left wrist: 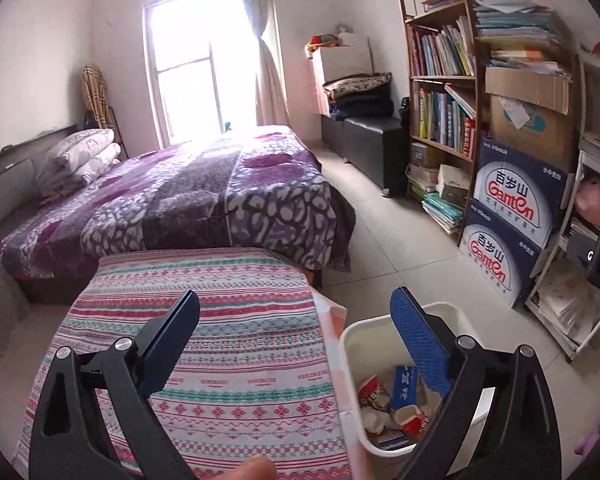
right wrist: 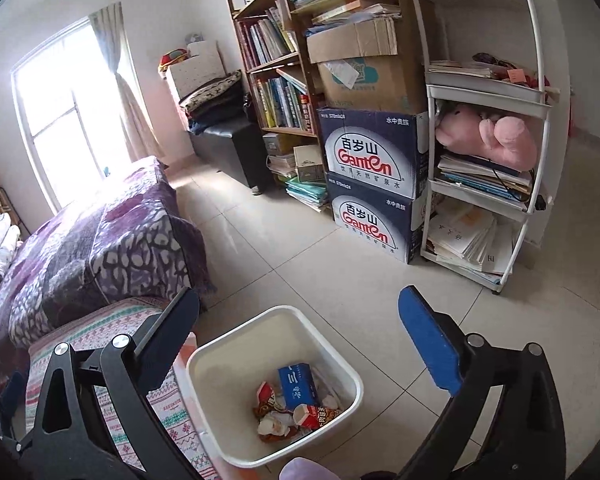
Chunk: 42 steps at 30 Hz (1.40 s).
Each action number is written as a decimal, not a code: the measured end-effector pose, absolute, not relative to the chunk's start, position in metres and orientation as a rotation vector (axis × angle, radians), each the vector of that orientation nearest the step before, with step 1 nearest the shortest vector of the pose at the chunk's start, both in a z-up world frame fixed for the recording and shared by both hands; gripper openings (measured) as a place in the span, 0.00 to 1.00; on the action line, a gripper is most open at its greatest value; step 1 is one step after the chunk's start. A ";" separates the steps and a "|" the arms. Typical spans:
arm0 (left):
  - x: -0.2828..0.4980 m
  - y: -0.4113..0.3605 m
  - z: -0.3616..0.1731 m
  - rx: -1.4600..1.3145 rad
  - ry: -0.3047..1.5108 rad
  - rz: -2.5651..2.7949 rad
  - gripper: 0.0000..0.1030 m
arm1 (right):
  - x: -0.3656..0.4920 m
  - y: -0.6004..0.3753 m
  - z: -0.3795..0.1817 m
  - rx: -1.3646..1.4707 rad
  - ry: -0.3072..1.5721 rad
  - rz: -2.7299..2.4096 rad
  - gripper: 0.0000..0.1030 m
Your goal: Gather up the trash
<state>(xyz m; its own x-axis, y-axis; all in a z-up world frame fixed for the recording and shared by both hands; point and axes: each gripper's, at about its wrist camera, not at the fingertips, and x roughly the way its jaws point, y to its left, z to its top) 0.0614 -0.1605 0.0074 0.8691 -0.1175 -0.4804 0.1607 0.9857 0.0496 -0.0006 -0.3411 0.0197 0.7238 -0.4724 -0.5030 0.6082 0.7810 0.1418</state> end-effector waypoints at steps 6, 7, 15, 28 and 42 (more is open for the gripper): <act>0.043 -0.121 0.008 0.103 0.486 -0.057 0.93 | -0.003 -0.300 0.013 0.248 0.480 -0.537 0.93; 0.040 -0.114 0.008 0.101 0.490 -0.047 0.93 | -0.004 -0.294 0.012 0.242 0.479 -0.530 0.93; 0.023 -0.060 0.004 0.049 0.533 0.036 0.93 | -0.009 -0.236 -0.002 0.131 0.472 -0.435 0.93; -0.004 -0.007 0.004 -0.030 0.541 0.154 0.93 | -0.021 -0.179 -0.011 0.035 0.465 -0.350 0.93; -0.031 -0.006 0.006 -0.035 0.596 0.139 0.93 | -0.048 -0.175 -0.006 0.026 0.498 -0.368 0.93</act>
<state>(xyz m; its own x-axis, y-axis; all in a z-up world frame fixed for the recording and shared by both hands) -0.0315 -0.0058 0.0062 0.8188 0.1201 -0.5613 -0.1403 0.9901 0.0071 -0.0481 -0.1753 -0.0056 0.8141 -0.3387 -0.4717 0.3512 0.9341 -0.0646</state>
